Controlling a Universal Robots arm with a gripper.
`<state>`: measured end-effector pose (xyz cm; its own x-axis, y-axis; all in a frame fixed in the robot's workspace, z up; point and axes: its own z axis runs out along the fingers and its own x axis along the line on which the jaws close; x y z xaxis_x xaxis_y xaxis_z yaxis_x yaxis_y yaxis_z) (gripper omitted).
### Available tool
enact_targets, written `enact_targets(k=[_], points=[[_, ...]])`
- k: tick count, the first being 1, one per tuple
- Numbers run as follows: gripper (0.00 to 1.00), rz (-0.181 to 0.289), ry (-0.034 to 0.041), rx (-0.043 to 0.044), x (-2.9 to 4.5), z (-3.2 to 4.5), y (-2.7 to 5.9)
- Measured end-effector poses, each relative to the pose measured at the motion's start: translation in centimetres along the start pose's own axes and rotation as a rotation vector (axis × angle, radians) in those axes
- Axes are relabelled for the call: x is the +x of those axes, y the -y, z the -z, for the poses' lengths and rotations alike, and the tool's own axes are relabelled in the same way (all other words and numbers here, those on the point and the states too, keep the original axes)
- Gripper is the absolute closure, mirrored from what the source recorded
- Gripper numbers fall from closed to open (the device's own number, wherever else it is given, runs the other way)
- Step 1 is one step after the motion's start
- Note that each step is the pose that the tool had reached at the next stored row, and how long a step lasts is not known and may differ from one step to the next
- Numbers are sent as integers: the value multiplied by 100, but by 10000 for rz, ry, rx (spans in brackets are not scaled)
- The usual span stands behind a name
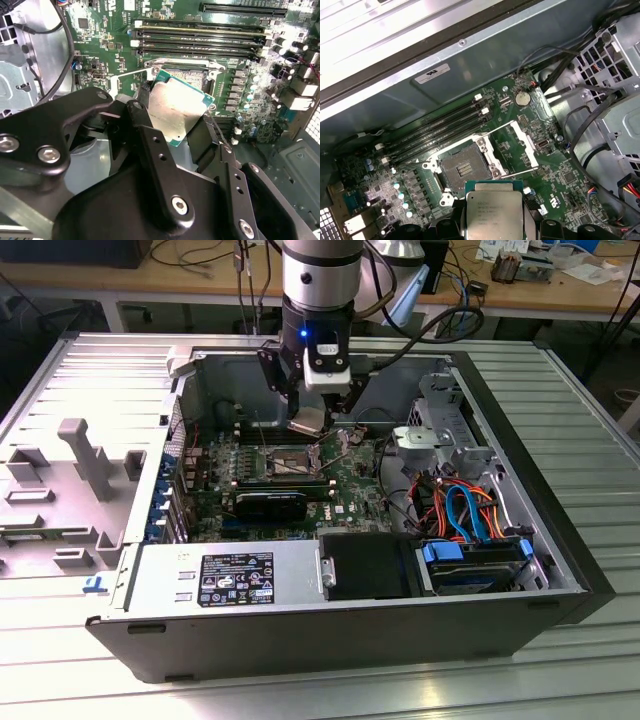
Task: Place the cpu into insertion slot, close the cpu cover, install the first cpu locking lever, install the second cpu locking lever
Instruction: 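Place the cpu into insertion slot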
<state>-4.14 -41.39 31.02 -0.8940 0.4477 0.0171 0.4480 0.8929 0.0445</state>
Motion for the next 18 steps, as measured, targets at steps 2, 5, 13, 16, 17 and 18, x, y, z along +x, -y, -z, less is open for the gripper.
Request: enact_targets(k=[2, 5, 13, 16, 17, 18], points=[[45, -72, 3, -1, 0, 0, 0], [45, -166, 8, -2, 0, 0, 0], [45, -441, 20, -6, 0, 0, 0], [45, -567, 26, -8, 0, 0, 0], [45, -594, 28, -9, 0, 0, 0], [45, -621, 28, -10, 0, 0, 0]])
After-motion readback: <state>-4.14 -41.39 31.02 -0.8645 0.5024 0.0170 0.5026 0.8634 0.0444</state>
